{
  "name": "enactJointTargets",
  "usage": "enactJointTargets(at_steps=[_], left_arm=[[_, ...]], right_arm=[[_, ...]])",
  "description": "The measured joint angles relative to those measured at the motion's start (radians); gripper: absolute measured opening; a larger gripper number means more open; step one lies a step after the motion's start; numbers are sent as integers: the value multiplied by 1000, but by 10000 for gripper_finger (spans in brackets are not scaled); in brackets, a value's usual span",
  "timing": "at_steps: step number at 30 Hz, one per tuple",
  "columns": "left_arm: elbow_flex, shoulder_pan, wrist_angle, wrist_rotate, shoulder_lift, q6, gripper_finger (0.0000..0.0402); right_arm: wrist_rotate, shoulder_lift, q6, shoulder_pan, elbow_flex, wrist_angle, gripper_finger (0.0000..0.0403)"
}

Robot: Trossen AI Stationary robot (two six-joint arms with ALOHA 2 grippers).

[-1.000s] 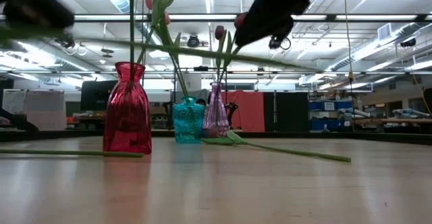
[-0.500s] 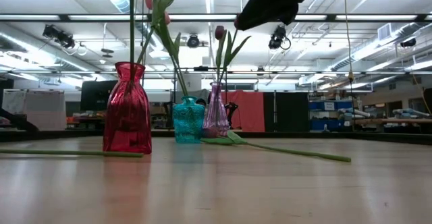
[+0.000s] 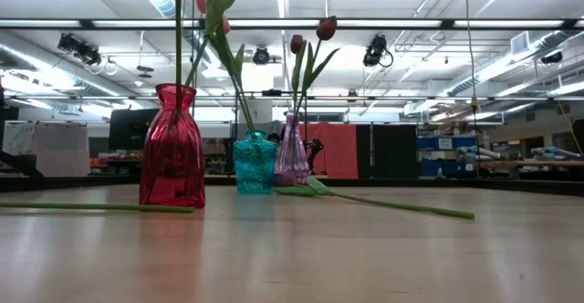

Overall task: Sort flowers into vase by color
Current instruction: Put the pink flower into the blue vase

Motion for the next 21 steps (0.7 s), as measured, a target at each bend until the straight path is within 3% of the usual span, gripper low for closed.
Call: enactJointTargets(at_steps=[3, 6, 12, 16, 21], left_arm=[[0, 49, 7, 87, 17, -1, 21], [-2, 60, 9, 105, 34, -1, 21], [-2, 64, 7, 164, 76, -13, 21], [-2, 64, 4, 173, 84, -31, 21], [-2, 64, 0, 184, 86, -49, 21]], right_arm=[[26, 36, -362, 5, 0, 248, 97], [53, 78, -678, -6, 0, 478, 113], [34, 150, -1163, -46, 1, 844, 137], [-27, 196, -1374, -57, 1, 878, 130], [16, 213, -1415, -82, 0, 928, 111]])
